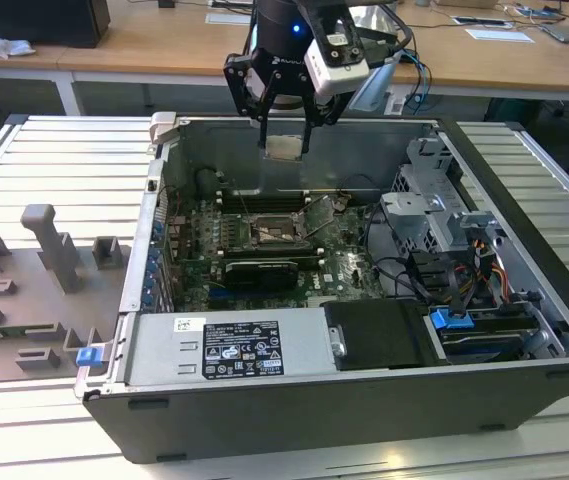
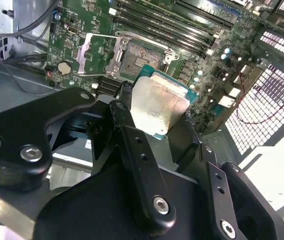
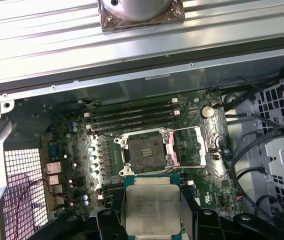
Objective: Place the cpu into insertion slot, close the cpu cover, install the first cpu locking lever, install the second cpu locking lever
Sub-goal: 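Place the cpu into insertion slot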
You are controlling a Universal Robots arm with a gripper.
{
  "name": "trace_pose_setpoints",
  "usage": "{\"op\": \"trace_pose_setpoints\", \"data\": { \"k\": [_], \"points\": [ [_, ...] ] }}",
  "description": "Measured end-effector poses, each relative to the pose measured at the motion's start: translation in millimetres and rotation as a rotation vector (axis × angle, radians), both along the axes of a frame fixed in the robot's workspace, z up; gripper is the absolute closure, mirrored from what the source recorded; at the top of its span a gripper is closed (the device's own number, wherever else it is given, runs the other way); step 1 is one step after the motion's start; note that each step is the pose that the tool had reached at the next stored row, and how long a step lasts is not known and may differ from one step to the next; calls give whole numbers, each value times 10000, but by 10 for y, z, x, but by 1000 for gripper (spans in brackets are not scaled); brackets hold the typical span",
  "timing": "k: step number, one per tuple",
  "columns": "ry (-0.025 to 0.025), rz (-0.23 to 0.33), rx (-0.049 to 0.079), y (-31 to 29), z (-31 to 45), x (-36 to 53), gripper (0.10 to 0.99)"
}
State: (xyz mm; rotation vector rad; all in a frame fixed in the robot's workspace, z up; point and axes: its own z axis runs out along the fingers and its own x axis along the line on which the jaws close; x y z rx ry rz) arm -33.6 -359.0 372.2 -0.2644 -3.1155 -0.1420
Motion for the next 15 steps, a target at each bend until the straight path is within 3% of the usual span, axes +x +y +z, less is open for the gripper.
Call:
{"op": "trace_pose_setpoints", "data": {
  "k": [15],
  "points": [
    [0,-626,0,0,-1,-3,553]
  ]
}}
